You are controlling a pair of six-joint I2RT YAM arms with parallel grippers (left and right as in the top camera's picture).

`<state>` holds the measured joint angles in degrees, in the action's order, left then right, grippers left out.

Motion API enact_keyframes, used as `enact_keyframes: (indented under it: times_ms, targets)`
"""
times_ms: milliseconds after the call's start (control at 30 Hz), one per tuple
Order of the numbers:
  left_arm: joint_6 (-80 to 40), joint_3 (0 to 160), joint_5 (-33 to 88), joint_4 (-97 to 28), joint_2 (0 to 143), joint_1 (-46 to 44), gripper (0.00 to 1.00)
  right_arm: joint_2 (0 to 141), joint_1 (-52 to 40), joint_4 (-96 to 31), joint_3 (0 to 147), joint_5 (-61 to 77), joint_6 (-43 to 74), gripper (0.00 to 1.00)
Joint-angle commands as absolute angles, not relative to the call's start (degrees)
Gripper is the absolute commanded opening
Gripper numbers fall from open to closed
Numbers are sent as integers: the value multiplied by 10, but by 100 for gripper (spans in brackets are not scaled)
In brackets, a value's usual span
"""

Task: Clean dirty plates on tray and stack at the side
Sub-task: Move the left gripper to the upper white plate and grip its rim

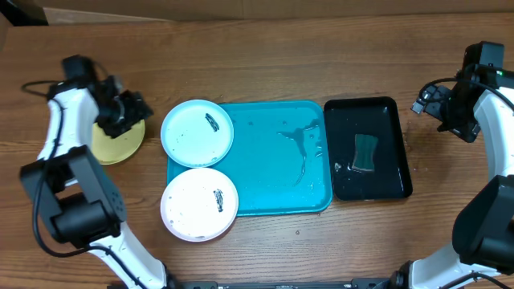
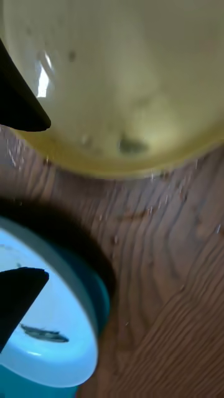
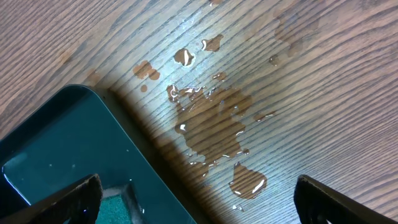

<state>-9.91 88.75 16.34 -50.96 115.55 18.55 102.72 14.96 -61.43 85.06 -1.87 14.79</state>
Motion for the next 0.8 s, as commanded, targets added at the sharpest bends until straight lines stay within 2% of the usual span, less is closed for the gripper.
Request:
enact_keyframes:
  times_ms: [0, 167, 267, 400, 633, 767]
  targets:
    - [-58, 883, 174, -508, 1160, 149, 71, 1026, 150, -612, 858, -21, 148, 100]
    - [-58, 883, 121, -527, 1160, 117, 70, 1026, 150, -612, 858, -21, 148, 100]
    - [-57, 882, 105, -538, 1160, 107, 64, 1026, 150, -612, 858, -21, 148, 100]
    - [-58, 881, 105, -555, 1160, 94, 52, 1026, 150, -612, 858, -21, 148, 100]
    - [-58, 862, 84, -554, 1161, 84, 46, 1026, 150, -612, 858, -21, 148, 100]
    - [-58, 859, 84, -556, 1161, 84, 38, 1026, 150, -612, 858, -21, 148, 100]
